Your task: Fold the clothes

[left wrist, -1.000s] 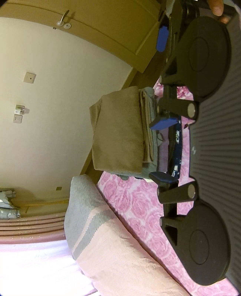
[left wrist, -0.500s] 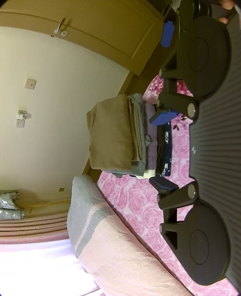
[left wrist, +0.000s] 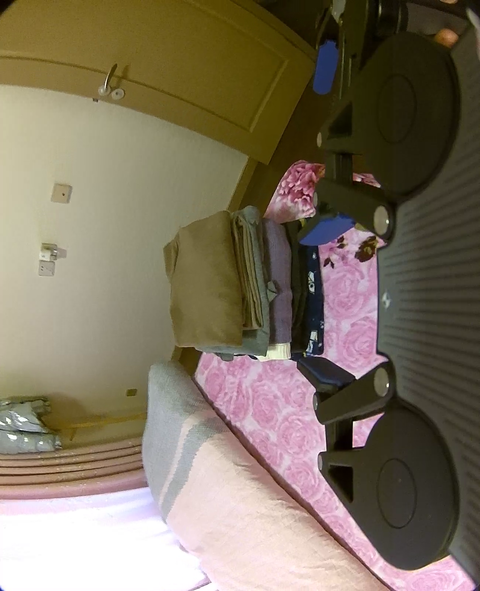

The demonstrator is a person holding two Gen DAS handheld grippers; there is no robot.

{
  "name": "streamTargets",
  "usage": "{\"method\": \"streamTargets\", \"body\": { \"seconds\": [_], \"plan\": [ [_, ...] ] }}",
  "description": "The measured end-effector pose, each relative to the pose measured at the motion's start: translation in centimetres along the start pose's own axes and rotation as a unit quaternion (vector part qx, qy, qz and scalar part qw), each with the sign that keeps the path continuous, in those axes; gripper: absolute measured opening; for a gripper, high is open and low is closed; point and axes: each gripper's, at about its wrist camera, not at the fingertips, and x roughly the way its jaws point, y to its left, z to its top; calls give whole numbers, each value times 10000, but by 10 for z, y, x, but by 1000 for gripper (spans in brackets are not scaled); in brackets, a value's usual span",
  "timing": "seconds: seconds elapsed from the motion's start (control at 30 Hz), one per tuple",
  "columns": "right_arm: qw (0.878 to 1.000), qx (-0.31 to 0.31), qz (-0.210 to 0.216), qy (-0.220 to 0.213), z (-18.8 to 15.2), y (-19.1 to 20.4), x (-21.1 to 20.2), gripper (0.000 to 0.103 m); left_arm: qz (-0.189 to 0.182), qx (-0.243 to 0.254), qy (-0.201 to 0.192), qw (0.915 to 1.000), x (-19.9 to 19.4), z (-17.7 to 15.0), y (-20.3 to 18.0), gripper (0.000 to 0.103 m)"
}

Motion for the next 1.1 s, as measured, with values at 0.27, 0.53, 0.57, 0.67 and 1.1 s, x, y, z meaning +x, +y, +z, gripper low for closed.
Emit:
{"method": "streamTargets", "body": {
  "seconds": [0.27,0.53,0.57,0.67,1.1],
  "plan": [
    [9999,106,-109,58,-30,7,-23,86,-10,-2,80,10000,-21,-30,2,65],
    [9994,52,-229,240,-55,18,-36,86,101,-13,454,9989,-28,-53,8,65],
    [9993,37,-244,266,-56,19,-36,86,102,-24,490,9987,-27,-55,8,65],
    [9990,-5,-275,349,-57,21,-34,86,88,-60,576,9983,-23,-58,11,65],
    [9960,-58,-368,809,-50,7,5,86,136,-159,984,9949,20,-60,5,65]
  ]
}}
